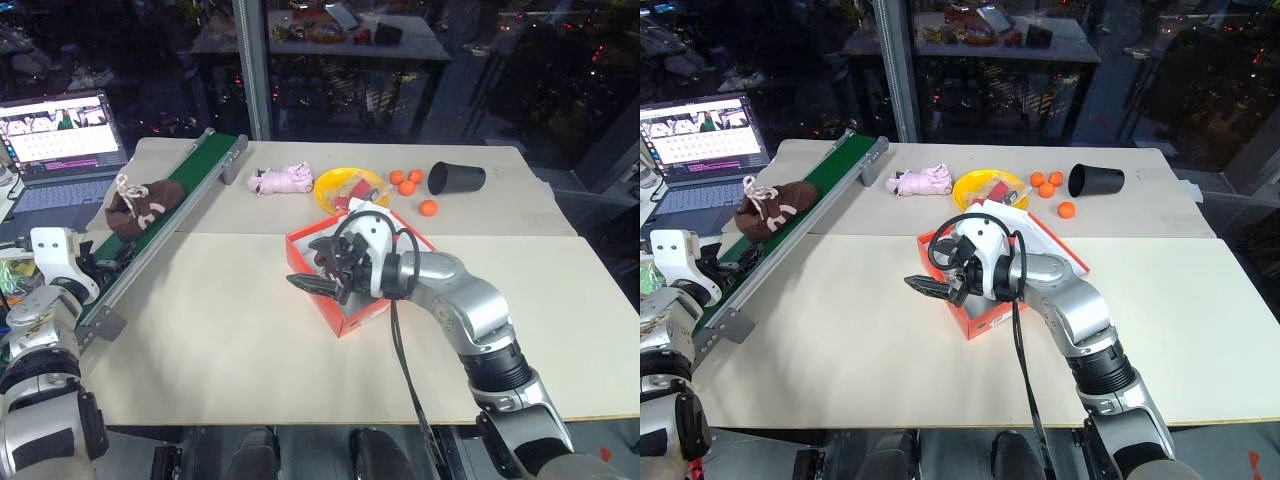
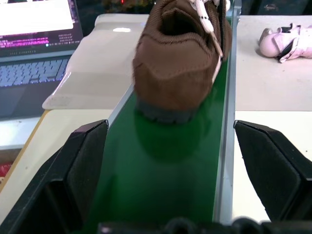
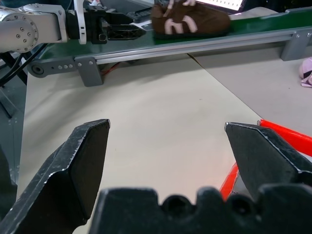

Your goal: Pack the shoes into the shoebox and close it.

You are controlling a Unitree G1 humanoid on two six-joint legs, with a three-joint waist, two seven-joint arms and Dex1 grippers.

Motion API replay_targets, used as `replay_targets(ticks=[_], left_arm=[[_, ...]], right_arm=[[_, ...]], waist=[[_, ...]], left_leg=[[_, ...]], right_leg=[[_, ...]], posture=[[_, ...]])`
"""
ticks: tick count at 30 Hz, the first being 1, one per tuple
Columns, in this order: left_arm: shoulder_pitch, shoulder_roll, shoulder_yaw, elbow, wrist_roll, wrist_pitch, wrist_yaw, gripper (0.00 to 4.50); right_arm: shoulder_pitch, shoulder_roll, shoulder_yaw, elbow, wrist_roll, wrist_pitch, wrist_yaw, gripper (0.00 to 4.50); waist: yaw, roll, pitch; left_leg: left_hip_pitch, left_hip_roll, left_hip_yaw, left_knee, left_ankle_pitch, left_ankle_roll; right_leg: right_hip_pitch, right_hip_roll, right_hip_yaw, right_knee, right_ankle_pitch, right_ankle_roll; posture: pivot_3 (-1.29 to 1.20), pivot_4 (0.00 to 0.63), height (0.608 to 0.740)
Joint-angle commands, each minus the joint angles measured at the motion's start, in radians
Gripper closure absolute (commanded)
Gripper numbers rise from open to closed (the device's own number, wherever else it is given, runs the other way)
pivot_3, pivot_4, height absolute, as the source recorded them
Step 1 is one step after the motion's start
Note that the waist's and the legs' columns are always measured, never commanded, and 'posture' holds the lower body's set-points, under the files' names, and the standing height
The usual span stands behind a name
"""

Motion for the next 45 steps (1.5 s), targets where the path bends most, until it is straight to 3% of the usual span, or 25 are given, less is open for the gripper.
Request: replay_targets(ticks=[1,6,7,10,13,22,26,29,31,36,41,45], left_arm=[[-0.028,0.041,0.008,0.044,0.007,-0.029,0.001,0.11],[-0.042,0.056,-0.007,0.121,0.02,-0.008,0.002,0.11],[-0.044,0.055,-0.013,0.129,0.026,-0.007,0.001,0.63],[-0.064,0.039,-0.023,0.139,0.032,-0.01,-0.009,1.58],[-0.091,0.02,-0.033,0.139,0.036,-0.007,-0.014,2.14],[-0.197,-0.056,-0.054,0.009,0.007,0.04,-0.087,2.23],[-0.196,-0.131,-0.084,-0.231,-0.03,0.145,-0.099,2.23],[-0.16,-0.19,-0.105,-0.442,-0.07,0.255,-0.08,2.23],[-0.136,-0.246,-0.133,-0.612,-0.104,0.348,-0.044,2.23],[-0.118,-0.355,-0.181,-0.882,-0.18,0.54,0.042,2.23],[-0.13,-0.438,-0.235,-1.075,-0.255,0.698,0.102,2.23],[-0.136,-0.478,-0.251,-1.149,-0.307,0.775,0.129,2.23]], right_arm=[[-0.013,-0.01,-0.028,-0.053,0.023,0.006,-0.001,0.01],[-0.01,-0.026,-0.035,-0.068,0.021,0.019,-0.011,0.01],[-0.008,-0.03,-0.037,-0.072,0.021,0.022,-0.012,0.0],[-0.003,-0.041,-0.045,-0.085,0.023,0.034,-0.019,0.0],[-0.001,-0.046,-0.049,-0.096,0.025,0.046,-0.03,0.0],[-0.009,-0.047,-0.057,-0.097,0.031,0.055,-0.042,0.0],[-0.016,-0.029,-0.079,-0.088,0.054,0.059,-0.057,0.0],[-0.029,0.044,-0.173,-0.06,0.128,0.101,-0.123,0.0],[-0.062,0.144,-0.339,-0.001,0.262,0.16,-0.228,0.0],[-0.134,0.273,-0.602,0.124,0.468,0.21,-0.442,0.0],[-0.213,0.317,-0.781,0.239,0.639,0.173,-0.626,0.0],[-0.233,0.307,-0.82,0.272,0.698,0.152,-0.682,0.0]], waist=[[0.0,0.0,0.0],[0.001,0.0,0.0],[0.002,0.0,0.0],[0.007,0.0,0.0],[0.015,0.0,0.0],[0.028,-0.001,0.0],[0.024,-0.001,0.0],[0.024,-0.001,0.0],[0.018,-0.001,0.0],[0.01,-0.001,0.0],[0.001,-0.001,0.0],[-0.004,-0.001,0.0]], left_leg=[[0.0,0.0,0.0,0.0,0.0,0.0],[0.0,0.0,0.0,0.0,0.0,0.0],[0.0,0.0,0.0,0.0,0.0,0.0],[0.0,0.0,0.0,0.0,0.0,0.0],[0.0,0.0,0.0,0.0,0.0,0.0],[-0.003,0.0,0.0,0.001,0.001,-0.001],[-0.003,0.0,0.0,0.001,0.001,-0.001],[-0.004,0.0,0.0,0.001,0.001,-0.001],[-0.004,0.0,0.0,0.001,0.001,-0.001],[-0.003,0.0,0.0,0.001,0.001,-0.001],[-0.003,0.0,-0.001,0.001,0.001,0.0],[-0.003,0.0,-0.001,0.001,0.001,0.0]], right_leg=[[0.0,0.0,0.0,0.0,0.0,0.0],[0.0,0.0,0.0,0.0,0.0,0.0],[0.0,0.0,0.0,0.0,0.0,0.0],[0.0,0.0,-0.001,0.0,0.0,0.0],[0.0,0.0,-0.001,0.001,0.0,0.0],[0.0,0.0,-0.002,0.0,0.0,0.0],[-0.001,0.0,-0.002,0.0,0.0,0.0],[-0.001,0.0,-0.002,0.0,0.0,0.0],[-0.001,0.0,-0.001,0.0,0.0,0.0],[0.0,0.0,-0.001,0.001,0.001,0.001],[0.0,0.0,0.0,0.0,0.001,0.001],[0.0,0.0,0.0,0.0,0.001,0.001]], posture=[[0.0,0.15,0.74],[0.0,0.15,0.74],[0.0,0.15,0.74],[0.0,0.15,0.74],[0.0,0.15,0.74],[0.0,0.15,0.74],[0.0,0.15,0.74],[0.0,0.15,0.74],[0.0,0.15,0.74],[0.0,0.15,0.74],[0.0,0.15,0.74],[0.0,0.15,0.74]])
